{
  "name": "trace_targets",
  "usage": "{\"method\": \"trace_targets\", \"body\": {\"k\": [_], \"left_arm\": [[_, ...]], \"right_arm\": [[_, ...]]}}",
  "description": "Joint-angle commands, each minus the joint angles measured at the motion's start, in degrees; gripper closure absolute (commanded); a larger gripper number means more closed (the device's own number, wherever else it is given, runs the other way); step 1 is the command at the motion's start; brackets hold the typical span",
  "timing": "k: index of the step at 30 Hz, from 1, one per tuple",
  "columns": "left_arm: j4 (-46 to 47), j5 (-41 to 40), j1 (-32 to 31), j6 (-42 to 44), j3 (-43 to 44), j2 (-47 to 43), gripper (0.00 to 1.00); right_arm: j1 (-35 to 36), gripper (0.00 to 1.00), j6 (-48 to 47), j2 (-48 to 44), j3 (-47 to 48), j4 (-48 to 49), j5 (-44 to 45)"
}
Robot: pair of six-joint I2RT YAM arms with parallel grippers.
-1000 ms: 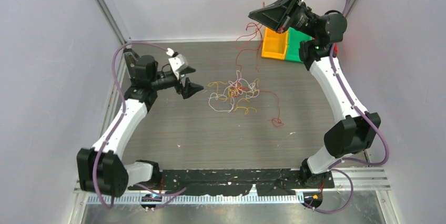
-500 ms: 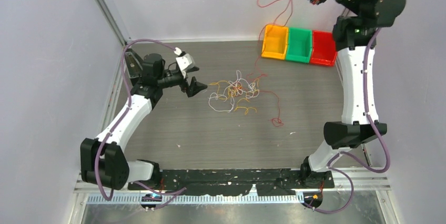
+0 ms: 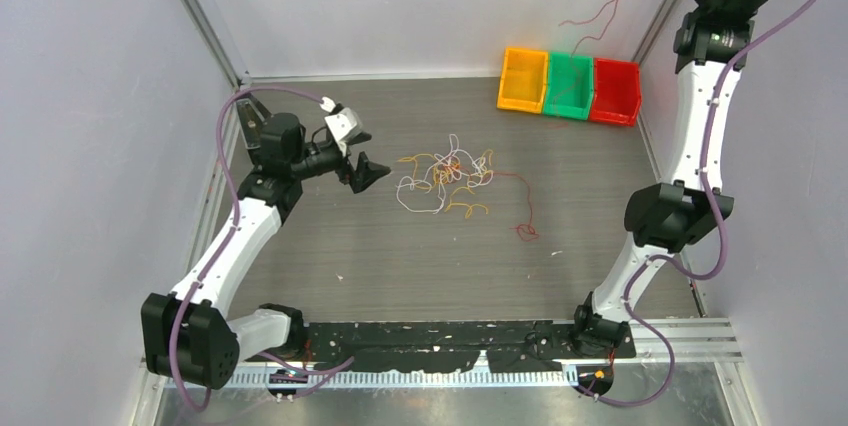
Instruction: Untangle the cables
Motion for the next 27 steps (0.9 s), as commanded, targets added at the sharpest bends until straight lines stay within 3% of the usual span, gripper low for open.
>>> {"method": "trace_targets", "body": {"k": [1, 10, 27], "left_arm": [[1.55, -0.89, -0.12, -1.58, -1.49, -1.83, 0.16], [2.39, -0.8, -0.12, -1.67, -3.32, -0.99, 0.16], [0.97, -1.1, 0.12, -0.66, -4.47, -0.3, 0.16]], "right_arm": [[-4.2, 0.95, -7.35, 0.89, 4.44, -6.49, 5.3], [-10.6, 0.95, -10.24, 5.82, 8.35, -6.41, 8.99], [-11.38, 0.95, -20.38, 12.43, 7.83, -7.09, 14.38]]}}
